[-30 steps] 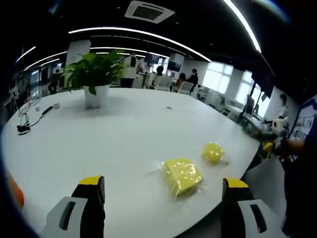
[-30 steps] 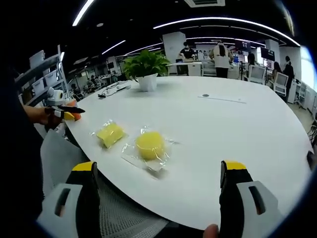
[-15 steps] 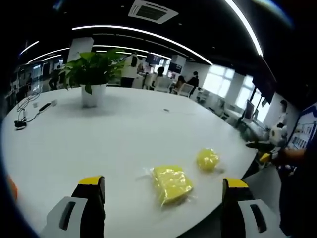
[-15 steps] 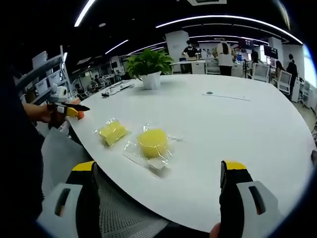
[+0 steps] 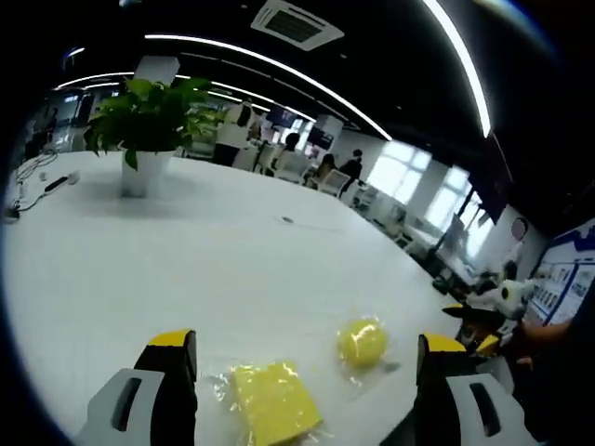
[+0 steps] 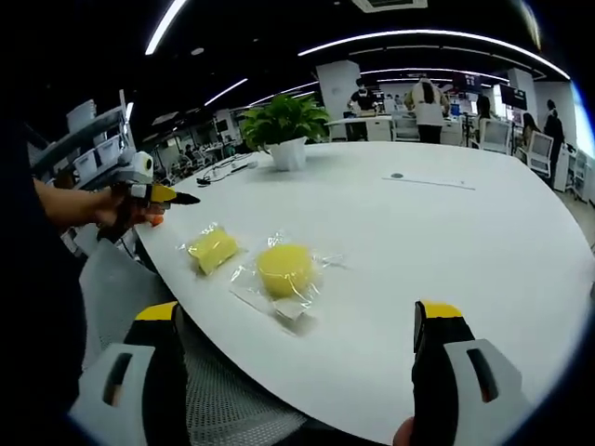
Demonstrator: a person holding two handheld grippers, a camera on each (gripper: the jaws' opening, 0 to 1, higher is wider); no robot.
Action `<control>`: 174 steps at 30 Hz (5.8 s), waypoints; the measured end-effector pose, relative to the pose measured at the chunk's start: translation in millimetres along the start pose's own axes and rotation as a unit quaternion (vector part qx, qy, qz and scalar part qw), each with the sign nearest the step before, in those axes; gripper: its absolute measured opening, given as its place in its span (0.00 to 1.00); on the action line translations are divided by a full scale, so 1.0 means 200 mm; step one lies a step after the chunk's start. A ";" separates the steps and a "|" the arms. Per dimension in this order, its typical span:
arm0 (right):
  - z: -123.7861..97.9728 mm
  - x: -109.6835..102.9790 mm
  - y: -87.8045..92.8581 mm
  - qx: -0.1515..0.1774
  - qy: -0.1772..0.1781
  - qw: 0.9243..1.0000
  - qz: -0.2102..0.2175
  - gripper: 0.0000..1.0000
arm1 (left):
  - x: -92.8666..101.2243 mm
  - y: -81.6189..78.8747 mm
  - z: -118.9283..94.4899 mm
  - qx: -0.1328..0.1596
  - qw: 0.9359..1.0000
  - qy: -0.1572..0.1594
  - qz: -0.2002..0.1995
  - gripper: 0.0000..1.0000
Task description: Compare the silicone blocks by pressing each to a similar depth, holding the contact briefly, and releasing to observe deformation and rebound differences across the visible hardness samples.
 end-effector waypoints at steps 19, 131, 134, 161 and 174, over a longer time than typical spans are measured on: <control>0.00 -0.03 -0.01 -0.001 -0.017 1.000 -0.002 0.96 | 0.10 0.19 0.37 -0.089 0.995 0.036 -0.031 1.00; -0.10 -0.02 -0.16 0.057 -0.035 0.997 -0.024 0.96 | 0.81 -0.33 0.32 -0.032 0.967 0.209 0.141 0.00; -0.10 -0.03 -0.20 0.069 -0.046 0.996 -0.022 0.96 | 0.84 -0.40 0.29 -0.024 0.966 0.209 0.151 0.00; -0.01 -0.05 -0.51 0.169 -0.097 0.978 -0.070 0.96 | 0.97 -0.51 0.11 -0.005 0.955 0.238 0.179 0.00; 0.14 -0.24 -0.58 0.162 -0.249 0.952 -0.070 0.83 | 1.01 -0.48 0.02 -0.007 0.951 0.253 0.176 0.00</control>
Point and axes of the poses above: the point that each gripper's makers call its tool centre point, and the gripper's own axes: z roughly forward along the fingers, x roughly to its right, y roughly out of its underside, the point moved 6 cm from there along -z, roughly backward along the fingers, and after that the axes turned 3 degrees about -y, right-handed, at the moved point
